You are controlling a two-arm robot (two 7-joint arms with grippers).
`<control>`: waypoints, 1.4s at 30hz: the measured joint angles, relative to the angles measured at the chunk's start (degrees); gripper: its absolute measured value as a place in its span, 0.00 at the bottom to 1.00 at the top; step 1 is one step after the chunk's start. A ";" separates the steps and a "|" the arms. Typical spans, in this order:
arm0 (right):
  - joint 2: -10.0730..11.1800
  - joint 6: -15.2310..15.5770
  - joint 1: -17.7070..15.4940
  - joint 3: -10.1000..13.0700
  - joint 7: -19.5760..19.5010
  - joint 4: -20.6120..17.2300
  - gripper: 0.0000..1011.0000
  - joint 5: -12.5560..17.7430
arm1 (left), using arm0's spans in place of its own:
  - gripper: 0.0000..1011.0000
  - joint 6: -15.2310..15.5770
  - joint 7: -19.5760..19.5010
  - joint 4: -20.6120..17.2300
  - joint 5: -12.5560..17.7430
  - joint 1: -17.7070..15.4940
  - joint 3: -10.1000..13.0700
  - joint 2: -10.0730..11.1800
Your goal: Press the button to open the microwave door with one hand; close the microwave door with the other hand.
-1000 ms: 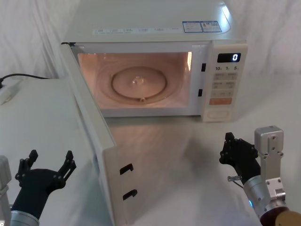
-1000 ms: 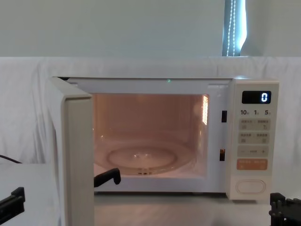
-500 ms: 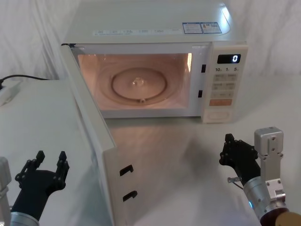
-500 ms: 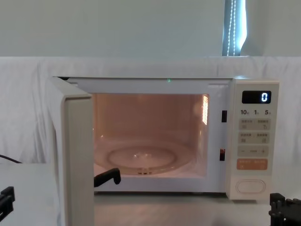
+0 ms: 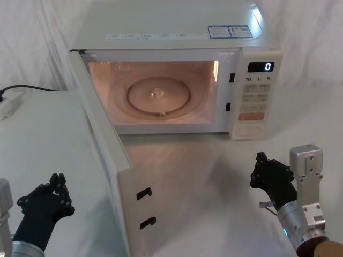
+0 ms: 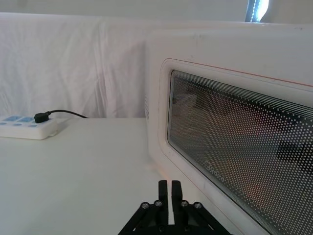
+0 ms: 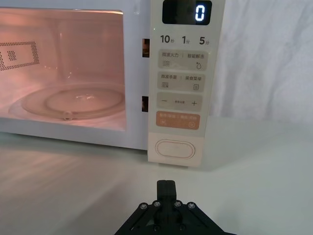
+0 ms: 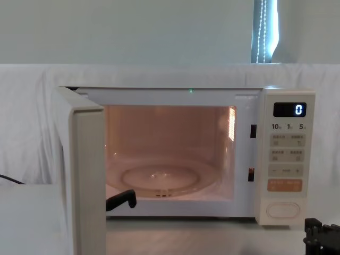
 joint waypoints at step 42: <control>0.00 0.00 0.00 0.00 0.00 0.00 0.00 -0.01 | 0.00 4.43 -5.85 -5.21 0.11 -6.63 -0.47 -2.66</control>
